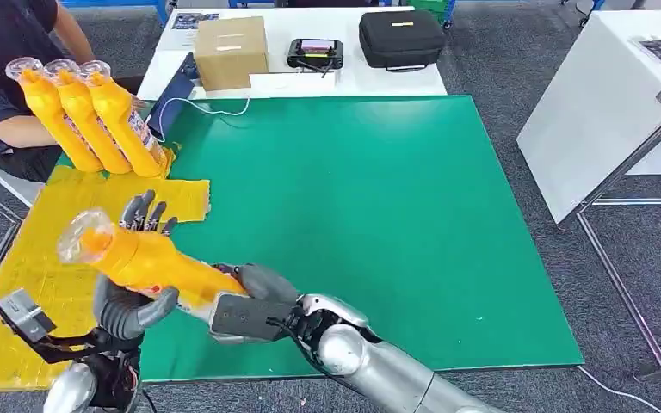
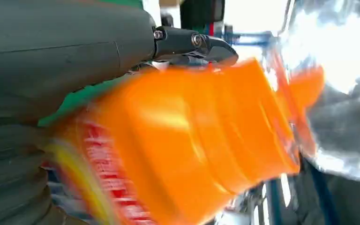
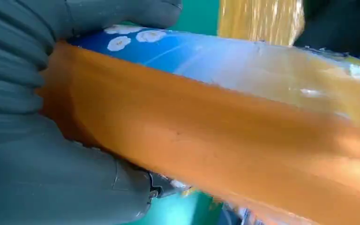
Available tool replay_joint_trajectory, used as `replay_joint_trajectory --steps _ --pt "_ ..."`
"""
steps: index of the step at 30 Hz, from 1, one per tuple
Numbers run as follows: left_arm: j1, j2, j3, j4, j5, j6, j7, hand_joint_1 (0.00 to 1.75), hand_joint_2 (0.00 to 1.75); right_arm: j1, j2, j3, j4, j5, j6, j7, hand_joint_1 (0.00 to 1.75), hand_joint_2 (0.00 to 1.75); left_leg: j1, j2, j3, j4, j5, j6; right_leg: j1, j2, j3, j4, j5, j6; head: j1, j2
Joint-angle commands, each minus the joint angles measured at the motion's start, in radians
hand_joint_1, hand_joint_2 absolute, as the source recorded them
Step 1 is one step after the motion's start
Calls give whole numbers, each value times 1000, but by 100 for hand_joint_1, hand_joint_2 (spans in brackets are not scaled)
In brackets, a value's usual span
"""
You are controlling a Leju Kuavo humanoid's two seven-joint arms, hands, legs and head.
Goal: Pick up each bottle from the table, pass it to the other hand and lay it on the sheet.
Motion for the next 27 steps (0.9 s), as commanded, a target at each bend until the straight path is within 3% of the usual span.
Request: replay_joint_trajectory --steps 1,9,18,22,23,27 --pt "-42 83 -91 50 -66 -90 -36 175 175 -51 -8 137 76 -12 14 -9 175 175 1 -1 5 -1 -1 -1 1 4 5 -1 -1 -2 0 0" --pt "-42 86 -90 52 -63 -103 -40 175 175 -54 -10 133 71 -15 14 -11 175 175 1 -2 2 0 0 -1 0 2 2 -1 -1 -1 0 0" --pt "-57 125 -114 92 5 -247 -48 175 175 -68 -13 123 98 -28 18 -18 175 175 0 -1 3 -1 -1 -1 0 2 3 -1 -1 -1 0 0" --pt "-49 136 -78 66 -64 -197 -46 175 175 -50 -38 60 64 26 -66 -29 175 175 0 -1 2 -1 0 -1 0 2 2 -1 -1 -1 0 0" --pt "-47 139 -61 53 -120 -154 -48 175 175 -34 -47 28 38 58 -101 -30 159 175 1 -2 3 0 -1 -1 1 2 3 -1 -1 -1 0 0" --pt "-49 148 -46 43 -132 -151 -50 175 175 -21 -66 2 2 69 -108 -28 159 175 1 -3 2 0 -1 -1 1 1 3 0 -1 -1 0 0"
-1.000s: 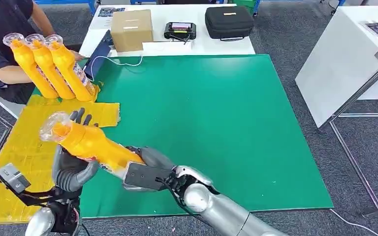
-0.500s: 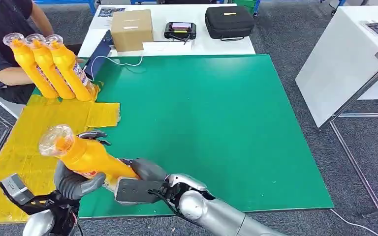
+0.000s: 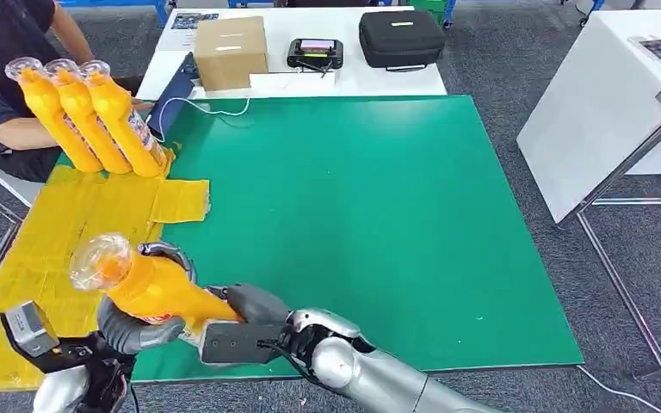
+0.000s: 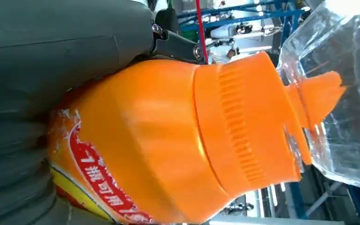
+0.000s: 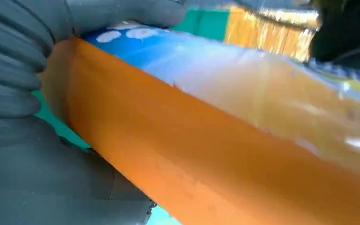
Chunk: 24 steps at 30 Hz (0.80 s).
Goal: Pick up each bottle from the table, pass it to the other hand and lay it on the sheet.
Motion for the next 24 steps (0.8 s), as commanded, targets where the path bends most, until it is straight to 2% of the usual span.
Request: replay_joint_trajectory --steps 1,5,6,7,9,11,13,14,18,24 --pt "-24 42 -2 17 -74 38 6 175 175 -12 -59 -57 -34 47 -47 1 159 175 1 -2 1 0 0 0 0 1 2 0 -1 -1 0 0" --pt "-24 39 -4 19 -74 38 6 175 175 -9 -56 -56 -35 48 -46 2 159 175 1 -2 2 0 0 -1 0 1 3 0 -1 -1 0 0" --pt "-23 37 1 16 -119 77 8 175 175 -1 -53 -67 -40 81 -80 3 17 175 1 -3 3 0 -1 -1 1 2 4 0 -1 -2 0 0" --pt "-24 37 11 8 -186 130 14 175 175 17 -61 -92 -65 126 -115 10 0 175 1 -2 2 0 -1 -1 0 2 3 0 -1 -1 0 0" --pt "-41 48 39 1 -318 230 33 175 175 66 -98 -163 -153 152 -133 12 0 175 1 -2 2 0 -1 -1 1 1 3 0 -1 -1 0 0" --pt "-93 42 65 14 -653 441 93 175 175 136 -149 -260 -285 175 -138 13 0 175 1 -6 0 1 0 -1 1 -2 2 0 -1 -1 0 0" --pt "-157 51 54 58 -915 537 179 175 175 197 -192 -336 -395 204 -129 2 0 175 1 -9 -1 1 1 0 1 -6 2 0 -2 -1 0 0" --pt "-182 61 45 84 -965 540 203 175 175 218 -204 -365 -429 207 -127 -1 0 175 2 -12 0 2 0 -1 1 -7 3 0 -3 -1 0 0" --pt "-248 123 31 199 -1140 564 271 175 175 268 -233 -442 -507 221 -118 -24 0 175 0 -8 0 0 1 0 0 -6 2 0 -1 -1 0 0" --pt "-238 158 74 232 -1259 612 310 175 175 299 -240 -465 -529 230 -118 -37 0 175 1 -5 3 0 -1 -1 1 -1 5 -1 -2 -2 0 0"
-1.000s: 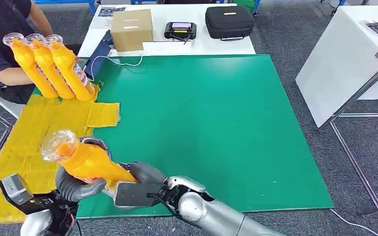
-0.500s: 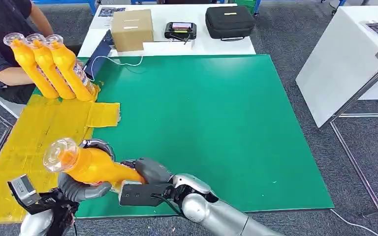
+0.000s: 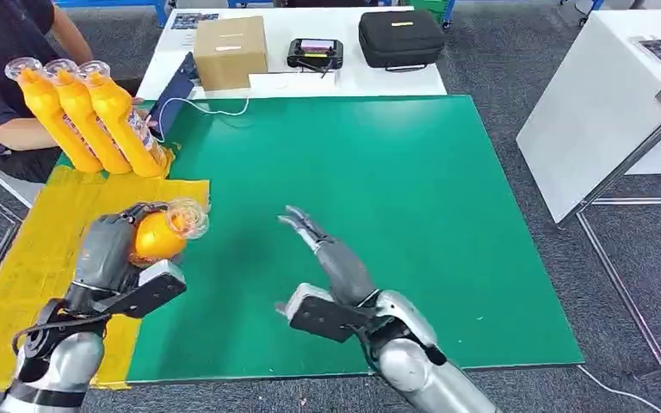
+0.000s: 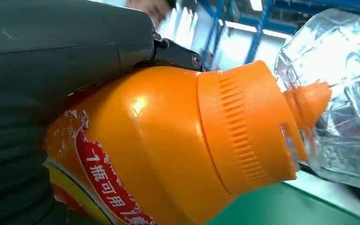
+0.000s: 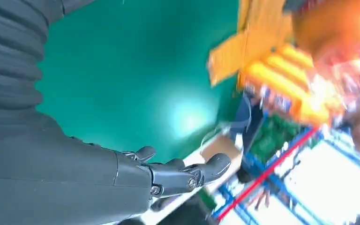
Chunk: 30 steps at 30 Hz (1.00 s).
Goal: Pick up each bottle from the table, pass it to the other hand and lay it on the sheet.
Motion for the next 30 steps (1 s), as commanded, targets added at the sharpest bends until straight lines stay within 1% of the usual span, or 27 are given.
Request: replay_joint_trajectory --steps 1,2,5,8,10,13,15,17,18,19,20,22,23,24,25,26,28,30 --pt "-79 69 36 167 -133 49 46 175 175 70 -73 -107 -129 9 9 -17 0 175 1 -3 2 -1 0 -1 0 0 3 0 -1 -1 0 0" --pt "-74 70 40 169 -156 55 55 175 175 71 -74 -106 -129 11 8 -18 0 175 1 -4 4 0 -1 -2 1 1 4 0 -2 -2 0 0" --pt "-57 76 36 194 -254 78 86 175 175 69 -74 -105 -133 11 4 -17 0 175 1 -2 2 -1 -1 -1 0 2 2 0 -1 -1 0 0" --pt "-39 70 29 248 -326 90 100 175 175 65 -74 -105 -141 7 3 -22 0 175 1 -2 4 -1 -1 -1 0 2 3 -1 -1 -1 0 0" --pt "-22 49 13 311 -389 111 124 175 175 57 -71 -99 -137 4 5 -22 0 175 1 -1 3 -1 -1 -1 0 3 2 -1 -1 -1 0 0" --pt "-5 24 -14 422 -438 136 137 175 175 43 -68 -86 -126 -1 12 -20 0 175 1 -1 8 -3 -1 -1 0 6 7 -3 -1 -2 0 0" --pt "-9 12 -22 516 -453 166 131 175 175 28 -69 -75 -116 -10 15 -18 0 175 -1 -1 6 -3 0 -1 -1 3 5 -2 -1 -1 0 0" --pt "-13 14 -28 555 -451 173 129 175 175 24 -67 -72 -112 -10 15 -18 0 175 0 -1 7 -3 -1 -1 -1 5 7 -2 -2 -2 0 0" --pt "-18 17 -35 582 -454 163 127 175 175 21 -69 -69 -110 -11 17 -17 0 175 0 -1 5 -2 -1 -1 -1 3 5 -2 -1 -2 0 0" --pt "-20 34 -63 607 -489 159 124 49 175 14 -70 -64 -105 -16 21 -15 0 175 0 -2 5 -2 -1 -1 0 3 5 -2 -1 -2 0 0" --pt "-8 35 -67 615 -468 196 95 0 175 8 -72 -59 -99 -19 24 -14 0 175 0 -2 6 -2 -1 -1 0 3 6 -2 -2 -2 0 0" --pt "-4 33 -61 631 -436 178 71 0 175 6 -75 -56 -94 -20 24 -14 0 175 0 0 5 -2 -1 -1 0 4 4 -1 -1 -2 0 0" --pt "-1 41 -70 627 -444 182 65 0 0 5 -75 -56 -90 -21 25 -15 0 175 0 0 5 -2 -1 -1 0 5 5 -2 -1 -2 0 0" --pt "6 61 -94 618 -498 215 91 0 0 0 -76 -53 -88 -26 26 -16 0 175 1 0 6 -2 -2 -1 0 5 5 -1 -2 -2 -1 0" --pt "18 44 -78 608 -495 243 99 0 0 -1 -76 -52 -87 -26 26 -16 0 175 1 0 6 -2 -2 -1 0 6 6 -2 -2 -2 0 0" --pt "29 42 -83 591 -465 268 56 0 0 -1 -77 -51 -87 -27 26 -16 0 175 0 -1 4 -2 -1 -1 0 3 4 -1 -1 -1 0 0" --pt "51 51 -88 555 -434 272 16 0 0 -7 -79 -46 -80 -35 29 -18 0 175 1 0 6 -1 -2 -1 0 5 6 -1 -1 -2 0 0" --pt "53 53 -86 549 -433 271 16 0 0 -9 -78 -46 -77 -35 29 -18 0 175 1 1 5 -1 -1 -1 0 5 5 -1 -1 -1 -1 0"
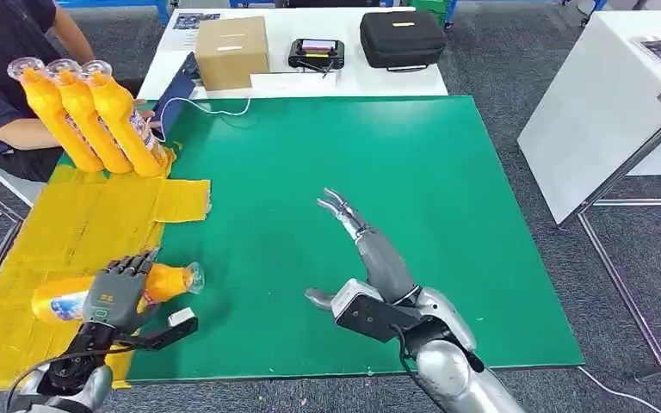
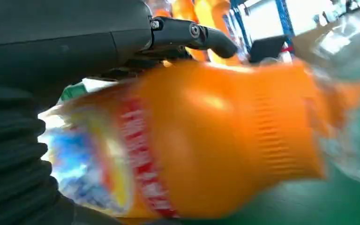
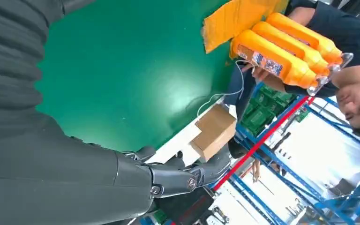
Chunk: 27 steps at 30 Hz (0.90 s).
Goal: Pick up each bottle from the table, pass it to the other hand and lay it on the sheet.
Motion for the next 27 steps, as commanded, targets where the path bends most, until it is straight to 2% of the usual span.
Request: replay_joint_trajectory --steps 1,11,16,18,19,20,21,22,24,25,27 --pt "36 6 -57 39 42 24 -62 0 0 -52 -24 35 58 -12 9 0 0 175 1 2 6 -1 -2 -1 0 7 5 -1 -1 -2 0 0" --pt "34 6 -55 39 43 23 -62 0 0 -52 -25 35 57 -12 9 0 0 175 1 0 5 -1 -1 -1 0 5 5 -1 -1 -2 0 0" --pt "66 -45 -7 -24 44 160 -69 0 0 -42 -32 37 57 -12 5 0 0 175 1 0 5 -1 -1 -1 0 5 5 -1 -1 -1 0 0" --pt "97 -111 55 -111 219 279 -159 0 0 -3 -33 20 38 16 -39 -43 0 175 1 -1 4 0 -1 0 0 4 4 -1 -1 -1 0 0" --pt "120 -166 96 -203 450 256 -267 0 0 39 -27 8 13 124 -111 -62 0 0 1 -2 2 0 0 0 0 1 3 -1 -1 0 0 0" --pt "138 -214 134 -288 664 194 -361 0 0 84 -6 -14 -13 132 -144 -83 0 0 1 -3 3 0 -1 0 0 1 4 -1 -1 -1 0 0" --pt "159 -283 181 -403 947 73 -488 0 0 156 41 -54 -55 88 -225 -191 0 0 1 -5 3 1 -2 0 1 0 5 -2 -2 -1 0 0" --pt "174 -320 197 -479 1135 -48 -538 0 0 206 85 -78 -80 48 -317 -281 0 0 1 -6 0 1 -1 0 1 -2 2 -1 -2 0 0 0" --pt "210 -377 200 -603 1303 -143 -587 0 0 258 120 -68 -109 38 -450 -375 0 0 2 -10 1 3 -3 0 1 -5 5 0 -5 -1 0 0" --pt "229 -405 174 -672 1431 -209 -615 0 0 260 127 -57 -108 66 -587 -434 0 0 1 -6 0 3 -3 0 1 -2 2 0 -4 -1 0 0" --pt "256 -427 109 -744 1476 -230 -620 0 0 241 118 -36 -87 11 -639 -464 0 0 1 -3 -1 2 -3 0 0 1 1 0 -2 -1 0 0"
